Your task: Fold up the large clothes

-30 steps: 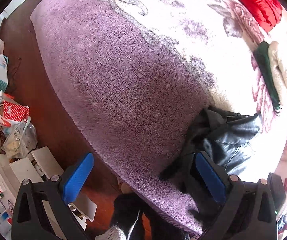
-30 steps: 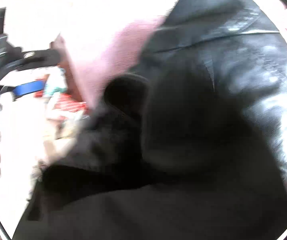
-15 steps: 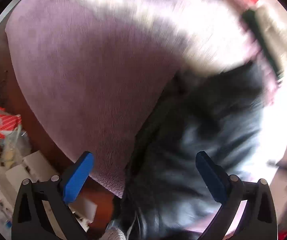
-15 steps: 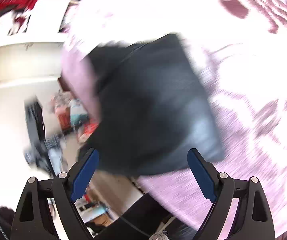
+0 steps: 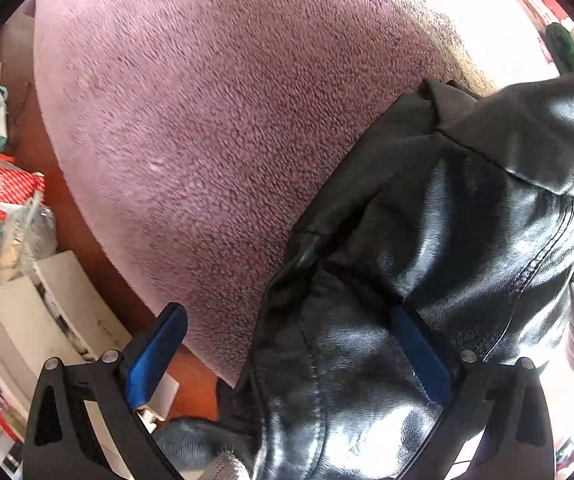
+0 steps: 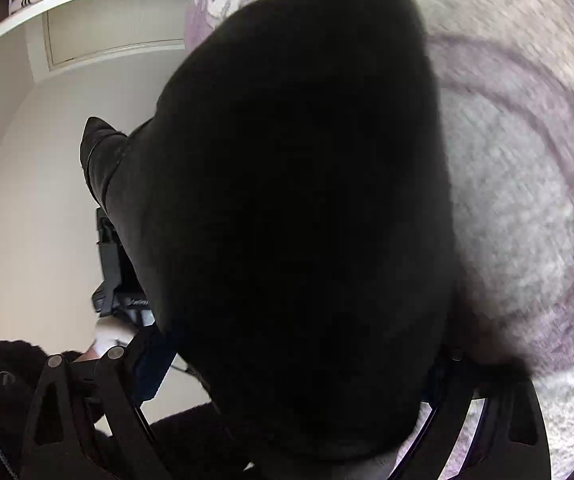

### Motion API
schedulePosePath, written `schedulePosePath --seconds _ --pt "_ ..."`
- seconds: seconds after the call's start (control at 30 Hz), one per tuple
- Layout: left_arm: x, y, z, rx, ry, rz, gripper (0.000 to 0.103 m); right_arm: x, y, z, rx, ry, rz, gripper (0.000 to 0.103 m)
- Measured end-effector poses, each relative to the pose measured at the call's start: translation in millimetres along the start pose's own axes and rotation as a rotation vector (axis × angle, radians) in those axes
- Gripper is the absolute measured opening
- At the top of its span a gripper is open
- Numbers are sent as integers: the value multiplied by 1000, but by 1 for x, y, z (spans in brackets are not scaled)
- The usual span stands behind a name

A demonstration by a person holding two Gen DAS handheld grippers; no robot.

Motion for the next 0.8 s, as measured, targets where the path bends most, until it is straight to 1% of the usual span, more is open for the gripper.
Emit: schedulePosePath --seconds 0.03,0.07,0.13,0.2,0.27,0.3,0.37,0.43,0.47,0.5,0.53,0.57,0.63,0.67,0.7,0.73,0.77,0.8 --pt "2 5 0 14 2 8 103 -2 4 -2 4 -4 38 84" --pt "4 13 1 24 5 21 103 -4 9 -3 19 -20 72 79" --pt "8 32 2 35 20 56 103 -13 21 -8 60 -60 131 64" --pt "11 51 4 46 32 90 103 -26 34 -20 109 -80 193 57" --pt "17 69 12 67 35 126 103 -43 46 -25 175 -105 268 55" --pt "21 81 16 80 31 149 103 -55 62 -23 251 -144 336 55" --pt "25 99 27 101 12 192 103 -77 94 -12 373 -213 466 54" --pt "34 114 42 116 -24 229 103 -100 129 11 448 -279 614 54" --pt "39 118 49 120 -38 242 103 -105 155 40 477 -333 684 54" --pt "46 120 60 120 -62 254 103 -113 167 58 478 -400 737 55" --pt "52 118 70 116 -82 257 103 -119 176 79 470 -467 773 59" --pt "59 115 78 105 -101 260 103 -123 186 100 440 -534 785 64" --pt "74 106 110 58 -142 252 103 -129 198 137 331 -657 746 79" --pt "80 102 120 38 -160 248 103 -133 203 151 284 -698 722 82" --pt "88 98 138 21 -184 245 103 -140 208 160 252 -715 699 83" --pt "94 98 153 11 -204 243 103 -150 211 157 215 -724 687 85" --pt "103 95 170 -2 -237 237 103 -153 222 150 163 -737 691 85" --pt "109 92 186 -3 -265 231 103 -163 233 148 112 -740 707 85"
Point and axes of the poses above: each gripper's, at about its wrist camera, not at the fingertips, and y roughly against the way its jaws point, z to its right, x to its top, the point moved 1 cm from there along -y, roughly the way its jaws point, and after that the axes turned 15 degrees about -y, right-handed, at the moved point
